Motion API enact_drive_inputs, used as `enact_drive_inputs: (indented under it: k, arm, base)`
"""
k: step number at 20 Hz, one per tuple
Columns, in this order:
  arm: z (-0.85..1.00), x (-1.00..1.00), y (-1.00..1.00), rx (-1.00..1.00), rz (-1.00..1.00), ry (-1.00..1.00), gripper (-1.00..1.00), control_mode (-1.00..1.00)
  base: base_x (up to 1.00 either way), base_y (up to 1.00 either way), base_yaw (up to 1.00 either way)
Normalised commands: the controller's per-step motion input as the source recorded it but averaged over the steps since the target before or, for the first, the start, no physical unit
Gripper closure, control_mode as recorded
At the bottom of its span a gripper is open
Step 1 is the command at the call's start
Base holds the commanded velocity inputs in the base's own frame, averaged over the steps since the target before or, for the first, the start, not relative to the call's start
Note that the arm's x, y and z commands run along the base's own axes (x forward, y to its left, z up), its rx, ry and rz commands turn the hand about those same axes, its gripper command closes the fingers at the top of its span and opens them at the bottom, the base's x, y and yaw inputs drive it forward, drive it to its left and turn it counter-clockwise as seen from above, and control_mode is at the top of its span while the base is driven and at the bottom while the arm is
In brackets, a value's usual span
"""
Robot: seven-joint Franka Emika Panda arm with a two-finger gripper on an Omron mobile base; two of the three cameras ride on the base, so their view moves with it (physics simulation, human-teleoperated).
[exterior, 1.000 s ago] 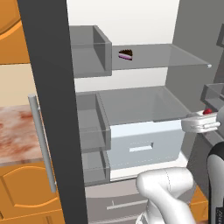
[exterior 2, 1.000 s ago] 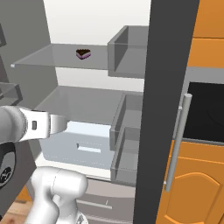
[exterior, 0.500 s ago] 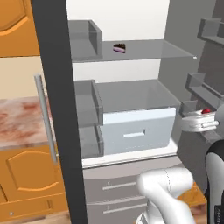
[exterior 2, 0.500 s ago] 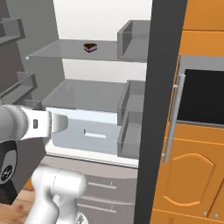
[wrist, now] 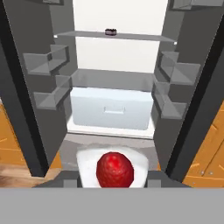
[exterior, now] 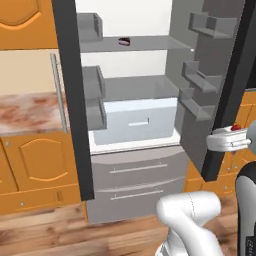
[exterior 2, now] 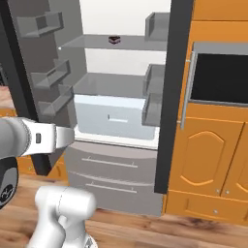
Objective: Take the cakes from the fridge and place them on the empty tray on the dining counter.
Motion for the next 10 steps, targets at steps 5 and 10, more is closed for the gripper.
enact_drive_inputs:
  k: [5,10]
  arm:
    - [0.00,0.00,0.00,0.00,0.00,0.00,1.00,1.00]
    - [0.00,0.00,0.00,0.00,0.00,0.00,1.00,1.00]
  base:
    - [-0.79,-0.16,0.00]
    - [-0.54,-0.15,0.00]
